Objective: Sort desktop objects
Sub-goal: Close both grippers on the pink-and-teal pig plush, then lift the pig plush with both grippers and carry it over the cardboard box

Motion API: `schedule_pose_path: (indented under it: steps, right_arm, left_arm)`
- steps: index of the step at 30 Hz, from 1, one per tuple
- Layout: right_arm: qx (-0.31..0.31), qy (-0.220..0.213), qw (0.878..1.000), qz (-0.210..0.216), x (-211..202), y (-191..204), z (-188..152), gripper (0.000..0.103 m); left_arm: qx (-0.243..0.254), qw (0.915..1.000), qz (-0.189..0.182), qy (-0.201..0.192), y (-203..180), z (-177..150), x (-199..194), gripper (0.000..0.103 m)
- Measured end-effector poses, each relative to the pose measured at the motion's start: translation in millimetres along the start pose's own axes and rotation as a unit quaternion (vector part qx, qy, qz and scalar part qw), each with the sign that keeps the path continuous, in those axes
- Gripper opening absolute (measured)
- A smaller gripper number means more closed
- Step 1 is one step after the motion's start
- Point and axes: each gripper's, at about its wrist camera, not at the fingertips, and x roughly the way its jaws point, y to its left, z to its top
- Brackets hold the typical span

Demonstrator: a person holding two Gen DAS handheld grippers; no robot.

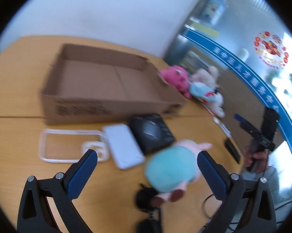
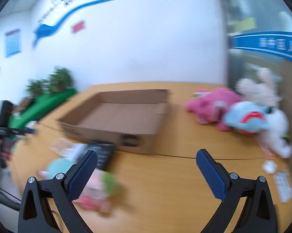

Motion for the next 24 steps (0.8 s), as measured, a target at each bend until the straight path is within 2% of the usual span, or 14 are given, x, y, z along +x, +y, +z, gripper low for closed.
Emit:
schedule_pose_path:
  steps: [2,4,7,10,12,15,18,24]
  right_arm:
    - [-0.002,0.023,0.998,0.067,26,32,-10,0.103]
    - [-0.004,0.05,0.993,0.11,53,55,-24,0.103]
    - [-0.017,0.107,0.986,0.125,93,83,-51,0.103]
    - [0.005,0.13,0.981,0.145,113,84,-68,0.103]
    - [0.019,0.129,0.981,0.143,116,82,-73,0.103]
    - [0.021,0.132,0.98,0.147,118,78,-75,0.103]
    - [0.019,0.137,0.979,0.152,103,79,-80,0.103]
    - [0.02,0.12,0.987,0.108,60,55,-86,0.103]
  left_arm:
    - [-0.003,0.9994,-0.017,0.031,-7,-6,27,0.103]
    - [-0.005,0.9981,-0.027,0.055,-12,-14,49,0.102]
    - [-0.03,0.9947,-0.04,0.09,-7,-23,71,0.095]
    - [-0.043,0.99,-0.062,0.119,-5,-30,86,0.084]
    - [-0.052,0.9862,-0.087,0.131,-5,-32,91,0.081]
    - [-0.027,0.9877,-0.077,0.133,-16,-31,97,0.079]
    - [-0.008,0.9853,-0.085,0.148,-29,-31,103,0.077]
    - [0.012,0.9797,-0.093,0.177,-49,-31,123,0.077]
